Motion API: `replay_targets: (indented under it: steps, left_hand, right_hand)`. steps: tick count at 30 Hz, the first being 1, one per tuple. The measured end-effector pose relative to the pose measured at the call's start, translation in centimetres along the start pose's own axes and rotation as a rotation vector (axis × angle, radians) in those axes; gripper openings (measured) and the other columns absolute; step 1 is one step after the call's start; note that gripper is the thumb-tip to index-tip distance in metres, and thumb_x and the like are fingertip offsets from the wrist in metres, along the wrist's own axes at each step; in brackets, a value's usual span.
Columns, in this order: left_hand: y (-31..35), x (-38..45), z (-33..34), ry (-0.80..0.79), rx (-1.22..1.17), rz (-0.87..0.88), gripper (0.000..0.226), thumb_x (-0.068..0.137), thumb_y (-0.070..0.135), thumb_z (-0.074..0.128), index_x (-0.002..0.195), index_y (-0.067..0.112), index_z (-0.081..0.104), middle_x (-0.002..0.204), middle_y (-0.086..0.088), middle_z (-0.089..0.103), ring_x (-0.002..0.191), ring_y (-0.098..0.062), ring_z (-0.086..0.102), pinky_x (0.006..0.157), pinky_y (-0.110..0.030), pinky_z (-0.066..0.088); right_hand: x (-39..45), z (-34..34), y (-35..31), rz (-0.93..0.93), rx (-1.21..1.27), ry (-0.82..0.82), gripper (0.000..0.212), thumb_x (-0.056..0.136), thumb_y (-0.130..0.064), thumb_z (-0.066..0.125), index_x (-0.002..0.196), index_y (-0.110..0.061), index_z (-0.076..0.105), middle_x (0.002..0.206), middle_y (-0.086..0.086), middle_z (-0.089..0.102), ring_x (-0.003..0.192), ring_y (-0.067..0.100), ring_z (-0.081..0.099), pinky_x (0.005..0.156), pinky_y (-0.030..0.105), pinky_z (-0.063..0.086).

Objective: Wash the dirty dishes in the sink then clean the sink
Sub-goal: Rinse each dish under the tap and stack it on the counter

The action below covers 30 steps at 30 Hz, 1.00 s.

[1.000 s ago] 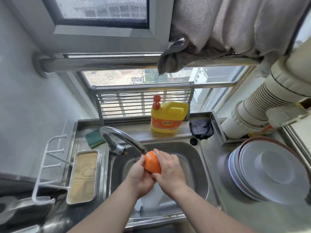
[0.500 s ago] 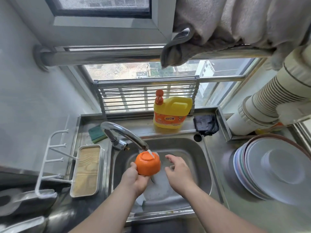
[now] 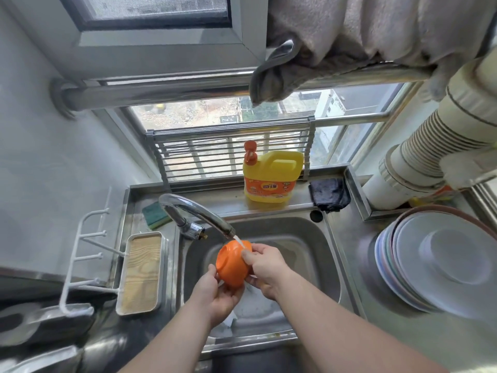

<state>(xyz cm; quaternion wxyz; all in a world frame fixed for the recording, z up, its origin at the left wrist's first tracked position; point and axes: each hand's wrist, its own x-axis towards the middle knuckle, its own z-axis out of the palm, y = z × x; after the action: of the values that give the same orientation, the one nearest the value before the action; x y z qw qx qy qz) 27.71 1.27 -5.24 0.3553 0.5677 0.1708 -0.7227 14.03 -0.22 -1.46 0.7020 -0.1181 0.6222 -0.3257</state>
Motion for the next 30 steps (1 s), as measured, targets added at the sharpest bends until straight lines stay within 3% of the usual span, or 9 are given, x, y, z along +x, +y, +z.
replay_targets:
  steps: [5, 7, 9, 13, 18, 22, 24, 26, 30]
  left_hand:
    - [0.5, 0.1, -0.1, -0.119, 0.178, 0.006, 0.056, 0.108, 0.060, 0.040, 0.127, 0.015, 0.067, 0.130, -0.021, 0.069, 0.120, -0.043, 0.064, 0.095, -0.058, 0.053]
    - [0.5, 0.2, 0.4, -0.136, 0.225, 0.011, 0.053, 0.107, 0.060, 0.041, 0.127, 0.019, 0.068, 0.131, -0.019, 0.070, 0.122, -0.045, 0.063, 0.108, -0.061, 0.047]
    - [0.4, 0.2, 1.1, -0.134, 0.290, 0.027, 0.049, 0.105, 0.058, 0.049, 0.126, 0.018, 0.070, 0.131, -0.019, 0.068, 0.121, -0.044, 0.064, 0.110, -0.062, 0.047]
    - [-0.3, -0.2, 2.7, -0.117, 0.477, 0.051, 0.044, 0.101, 0.049, 0.064, 0.131, 0.018, 0.070, 0.131, -0.018, 0.067, 0.118, -0.038, 0.067, 0.102, -0.058, 0.055]
    - [-0.7, -0.8, 3.8, -0.086, 0.525, 0.098, 0.037, 0.104, 0.042, 0.063, 0.135, 0.022, 0.067, 0.106, -0.009, 0.074, 0.099, -0.030, 0.069, 0.086, -0.046, 0.058]
    - [-0.2, -1.1, 3.5, -0.033, 0.445, 0.081, 0.042, 0.102, 0.047, 0.065, 0.127, 0.013, 0.071, 0.096, -0.012, 0.066, 0.075, -0.022, 0.062, 0.060, -0.030, 0.056]
    - [0.2, -1.3, 3.1, -0.041, 0.349, 0.042, 0.045, 0.104, 0.048, 0.061, 0.126, 0.010, 0.069, 0.095, -0.016, 0.062, 0.063, -0.020, 0.059, 0.049, -0.025, 0.056]
    - [0.4, -1.3, 2.7, -0.035, 0.263, 0.023, 0.046, 0.105, 0.051, 0.057, 0.126, 0.011, 0.067, 0.093, -0.016, 0.062, 0.063, -0.019, 0.059, 0.051, -0.025, 0.056]
    - [0.8, -1.4, 2.2, 0.021, 0.195, 0.065, 0.046, 0.103, 0.059, 0.055, 0.113, 0.016, 0.066, 0.091, -0.012, 0.060, 0.077, -0.018, 0.058, 0.068, -0.030, 0.052]
  right_hand:
    - [-0.2, -1.1, 0.1, -0.035, -0.053, 0.022, 0.019, 0.109, -0.018, 0.055, 0.121, -0.022, 0.069, 0.121, 0.009, 0.071, 0.095, 0.022, 0.063, 0.082, 0.040, 0.055]
    - [-0.2, -2.0, 0.0, -0.004, -0.015, 0.044, 0.023, 0.112, -0.021, 0.048, 0.122, -0.027, 0.068, 0.121, 0.005, 0.070, 0.104, 0.023, 0.063, 0.083, 0.041, 0.054]
    - [-0.2, -3.0, 0.0, 0.027, 0.050, 0.067, 0.027, 0.113, -0.022, 0.043, 0.125, -0.029, 0.066, 0.127, 0.007, 0.067, 0.118, 0.030, 0.062, 0.078, 0.042, 0.055]
    - [-0.2, -5.0, 0.4, 0.074, 0.156, 0.090, 0.031, 0.115, -0.024, 0.035, 0.124, -0.031, 0.063, 0.131, 0.011, 0.065, 0.120, 0.036, 0.062, 0.086, 0.051, 0.054]
    - [0.1, -5.5, 0.2, 0.080, 0.193, 0.107, 0.024, 0.114, -0.032, 0.042, 0.127, -0.025, 0.061, 0.133, 0.013, 0.065, 0.120, 0.039, 0.064, 0.092, 0.053, 0.053]
    - [0.5, -3.9, -1.1, 0.078, 0.252, 0.078, 0.026, 0.109, -0.020, 0.056, 0.133, -0.008, 0.056, 0.118, 0.020, 0.071, 0.099, 0.036, 0.073, 0.081, 0.051, 0.057]
    - [0.5, -2.4, -2.0, 0.102, 0.258, 0.045, 0.029, 0.108, -0.014, 0.057, 0.136, -0.008, 0.051, 0.113, 0.020, 0.072, 0.090, 0.033, 0.074, 0.089, 0.054, 0.057]
    - [0.6, -0.8, -2.7, 0.113, 0.242, 0.021, 0.032, 0.108, -0.013, 0.056, 0.139, -0.011, 0.047, 0.110, 0.020, 0.073, 0.085, 0.031, 0.075, 0.090, 0.054, 0.058]
    - [0.8, 1.4, -3.5, 0.112, 0.237, 0.014, 0.037, 0.109, -0.010, 0.053, 0.145, -0.005, 0.044, 0.113, 0.023, 0.074, 0.078, 0.029, 0.077, 0.063, 0.046, 0.059]
